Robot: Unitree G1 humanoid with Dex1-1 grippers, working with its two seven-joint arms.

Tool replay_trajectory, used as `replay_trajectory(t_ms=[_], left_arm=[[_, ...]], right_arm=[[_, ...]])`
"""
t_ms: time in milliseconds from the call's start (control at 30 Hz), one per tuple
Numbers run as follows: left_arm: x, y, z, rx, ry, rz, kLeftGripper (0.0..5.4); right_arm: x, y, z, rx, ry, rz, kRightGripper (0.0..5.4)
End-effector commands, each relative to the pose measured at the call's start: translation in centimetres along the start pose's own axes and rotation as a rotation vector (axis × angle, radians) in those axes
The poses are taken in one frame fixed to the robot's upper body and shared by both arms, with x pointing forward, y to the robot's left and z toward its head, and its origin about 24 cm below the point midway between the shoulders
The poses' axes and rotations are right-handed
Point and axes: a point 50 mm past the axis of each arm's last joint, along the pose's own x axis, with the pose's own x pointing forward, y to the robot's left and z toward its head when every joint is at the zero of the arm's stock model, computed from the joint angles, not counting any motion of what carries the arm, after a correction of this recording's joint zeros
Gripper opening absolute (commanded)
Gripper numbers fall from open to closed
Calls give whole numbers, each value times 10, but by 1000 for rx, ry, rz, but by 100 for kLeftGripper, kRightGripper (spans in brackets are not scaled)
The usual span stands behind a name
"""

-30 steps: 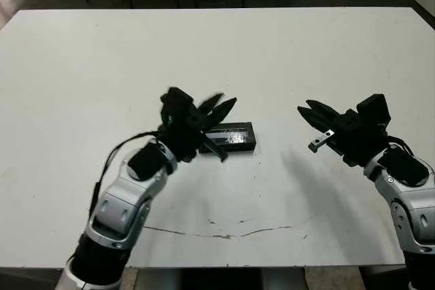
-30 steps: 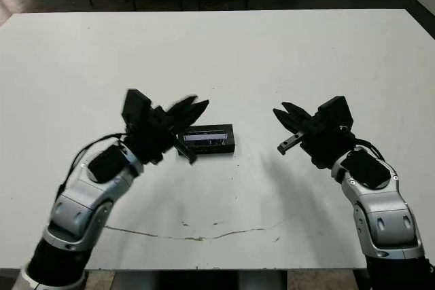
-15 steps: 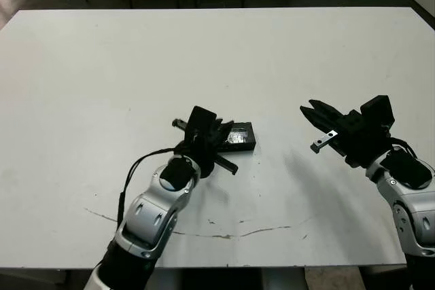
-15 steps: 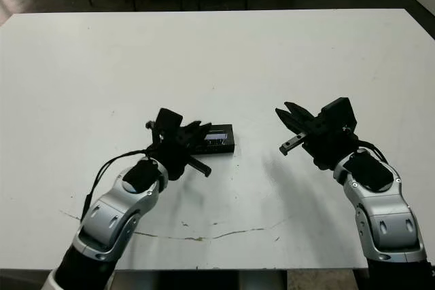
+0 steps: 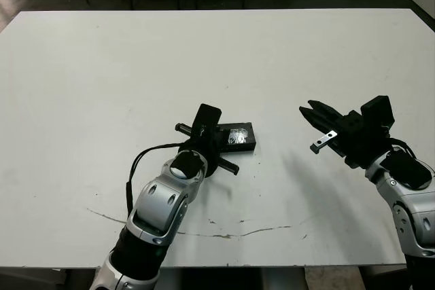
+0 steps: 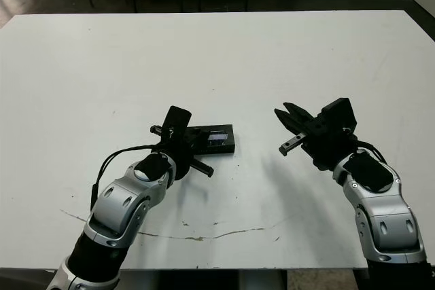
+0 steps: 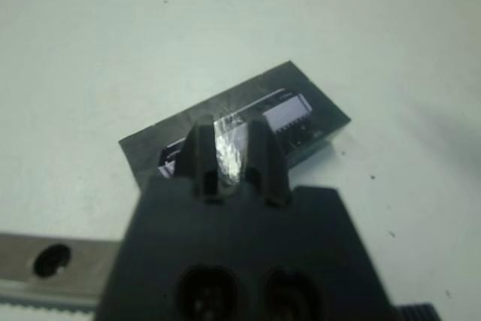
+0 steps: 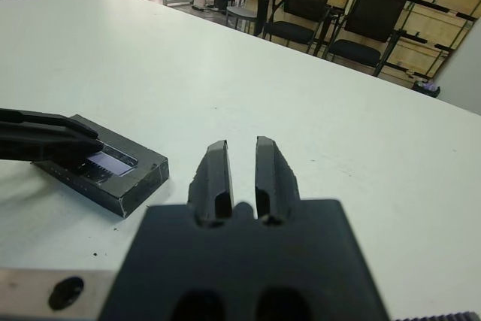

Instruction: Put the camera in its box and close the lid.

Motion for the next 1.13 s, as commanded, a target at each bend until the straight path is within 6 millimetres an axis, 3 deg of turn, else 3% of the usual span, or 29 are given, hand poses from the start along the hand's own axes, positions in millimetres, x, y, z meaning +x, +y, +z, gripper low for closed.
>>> replay_trajectory(t_ms=[33, 300, 467, 600, 767, 900, 1133], left_arm=[[-3, 2, -27, -29, 138, -29, 2], [-38, 31, 2, -70, -180, -87, 2], [-66, 76, 24, -146, -421, -35, 2], [-82, 107, 32, -66, -557, 124, 2], [-85, 126, 22, 34, -649, 352, 2], [-77, 130, 2, 59, -674, 498, 2], [-65, 129, -20, 1, -635, 539, 2]], right_arm=[[-2, 2, -5, 15, 19, 1, 0], [-3, 3, -2, 51, -17, -49, 0], [-2, 7, -1, 69, -104, -139, 0], [3, 14, 1, 3, -189, -219, 0], [14, 18, 3, -13, -230, -271, 0], [24, 18, -4, -90, -227, -325, 0], [30, 15, -15, -101, -170, -381, 0]])
